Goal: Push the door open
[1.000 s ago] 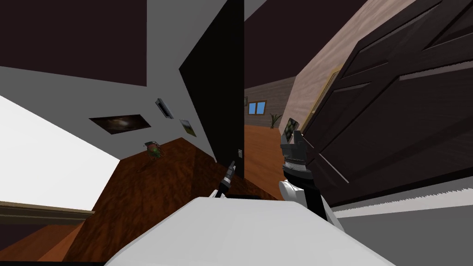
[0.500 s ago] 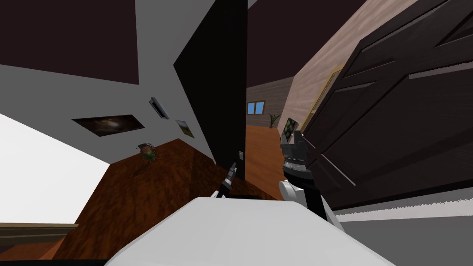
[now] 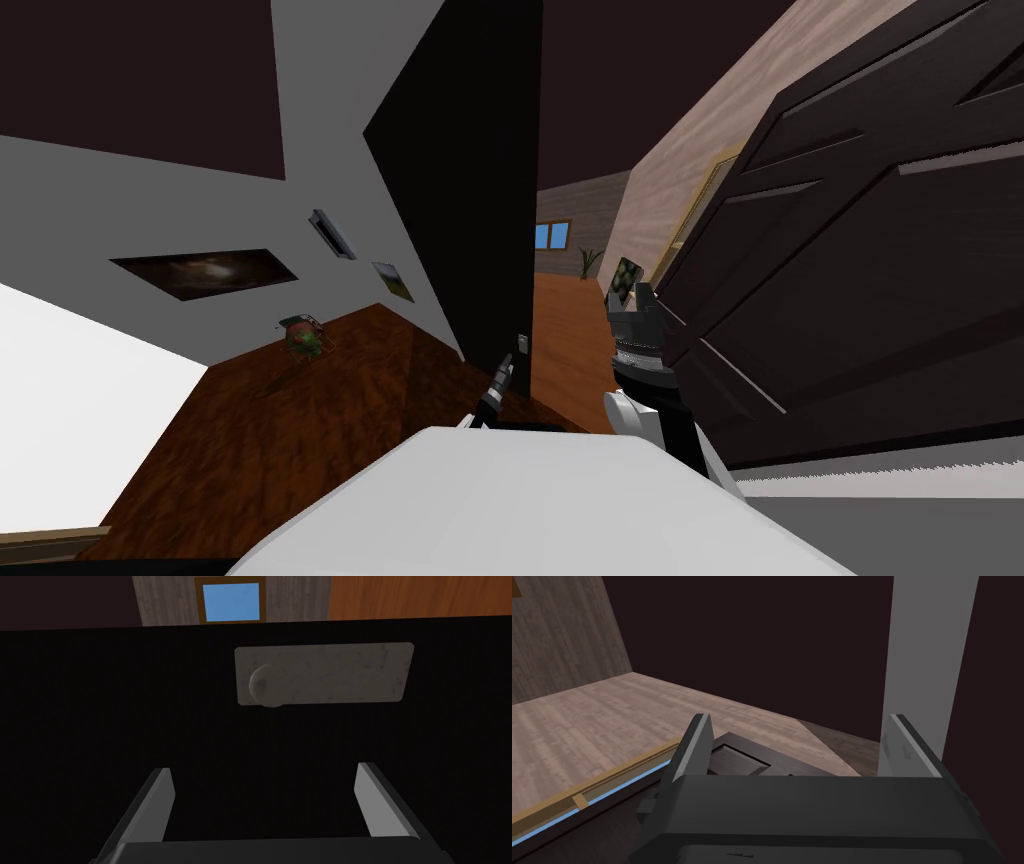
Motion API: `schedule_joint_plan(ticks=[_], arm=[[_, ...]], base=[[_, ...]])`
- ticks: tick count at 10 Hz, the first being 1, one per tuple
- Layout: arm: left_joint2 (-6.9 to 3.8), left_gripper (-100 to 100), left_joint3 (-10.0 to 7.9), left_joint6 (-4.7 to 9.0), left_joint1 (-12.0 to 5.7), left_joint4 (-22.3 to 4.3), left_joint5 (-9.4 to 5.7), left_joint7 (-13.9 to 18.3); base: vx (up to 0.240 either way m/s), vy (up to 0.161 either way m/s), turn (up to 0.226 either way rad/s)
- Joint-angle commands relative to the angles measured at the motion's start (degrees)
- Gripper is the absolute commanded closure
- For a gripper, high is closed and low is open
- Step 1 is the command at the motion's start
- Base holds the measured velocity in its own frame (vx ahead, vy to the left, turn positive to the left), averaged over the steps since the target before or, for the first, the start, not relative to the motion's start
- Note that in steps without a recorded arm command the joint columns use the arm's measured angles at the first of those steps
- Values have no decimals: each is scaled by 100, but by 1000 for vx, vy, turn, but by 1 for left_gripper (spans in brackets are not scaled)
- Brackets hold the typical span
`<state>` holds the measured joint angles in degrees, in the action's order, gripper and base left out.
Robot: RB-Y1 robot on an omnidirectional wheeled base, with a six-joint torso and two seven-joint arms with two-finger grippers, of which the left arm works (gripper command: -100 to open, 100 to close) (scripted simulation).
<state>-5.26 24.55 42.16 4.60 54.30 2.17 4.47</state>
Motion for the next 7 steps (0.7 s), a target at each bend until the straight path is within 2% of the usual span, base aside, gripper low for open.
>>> schedule_joint_plan(ticks=[1,5,6,7], arm=[[17,-100,-29,11,-29,-47,-6,-11],[107,-100,-121,51,-119,-205,-23,-47],[90,-100,-106,47,-107,-186,-21,-40],[90,100,-106,47,-107,-186,-21,-40]], base=[[188,-88,-26],[208,-100,-33],[93,-39,4],[-19,5,9]])
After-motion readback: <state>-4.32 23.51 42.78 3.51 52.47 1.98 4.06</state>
